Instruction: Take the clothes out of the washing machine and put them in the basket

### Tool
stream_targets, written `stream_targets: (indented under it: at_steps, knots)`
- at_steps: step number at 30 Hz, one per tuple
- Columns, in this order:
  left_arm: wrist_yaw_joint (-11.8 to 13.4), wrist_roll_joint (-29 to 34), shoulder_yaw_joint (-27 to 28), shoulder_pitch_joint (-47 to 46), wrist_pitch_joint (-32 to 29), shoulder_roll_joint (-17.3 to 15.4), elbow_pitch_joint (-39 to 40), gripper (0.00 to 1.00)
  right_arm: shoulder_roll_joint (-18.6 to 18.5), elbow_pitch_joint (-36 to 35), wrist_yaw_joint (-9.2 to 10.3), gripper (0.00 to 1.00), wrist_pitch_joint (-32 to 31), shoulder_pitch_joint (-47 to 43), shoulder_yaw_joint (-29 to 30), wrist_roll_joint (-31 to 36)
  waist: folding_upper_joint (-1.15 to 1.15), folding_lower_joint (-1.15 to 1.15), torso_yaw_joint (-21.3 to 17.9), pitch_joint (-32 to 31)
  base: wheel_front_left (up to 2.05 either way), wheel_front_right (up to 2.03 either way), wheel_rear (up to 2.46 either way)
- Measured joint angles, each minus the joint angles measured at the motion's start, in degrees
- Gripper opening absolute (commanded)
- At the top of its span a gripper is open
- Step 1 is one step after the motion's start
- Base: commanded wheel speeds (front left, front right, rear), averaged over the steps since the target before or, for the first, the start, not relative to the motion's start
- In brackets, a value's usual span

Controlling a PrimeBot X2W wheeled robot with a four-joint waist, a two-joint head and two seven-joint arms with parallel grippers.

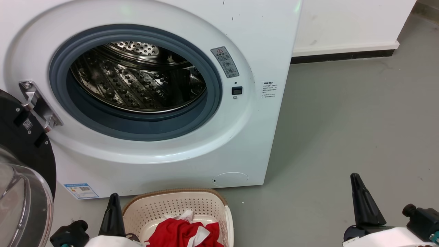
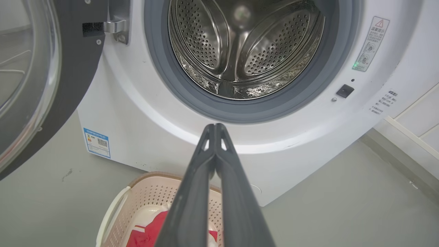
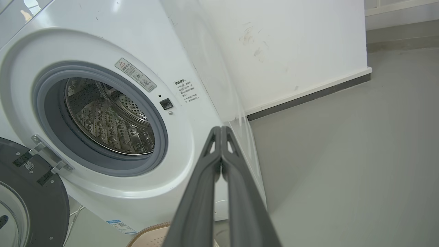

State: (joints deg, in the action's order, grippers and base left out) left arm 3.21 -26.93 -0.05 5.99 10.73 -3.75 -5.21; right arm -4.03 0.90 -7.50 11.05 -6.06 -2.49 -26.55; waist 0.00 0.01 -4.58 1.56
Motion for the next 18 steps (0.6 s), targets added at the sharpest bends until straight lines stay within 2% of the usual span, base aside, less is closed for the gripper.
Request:
stream_targets:
  at_steps: [18]
  knots:
    - [-2.7,-17.2,0.2,-3.1,-3.1,-0.9,-2.2,0.00,-0.7,3.1,0.00,0.00,-3.1,2.7,0.8,-17.4,0.00,0.00,0.8,-0.2,0.00,0.00,0.00]
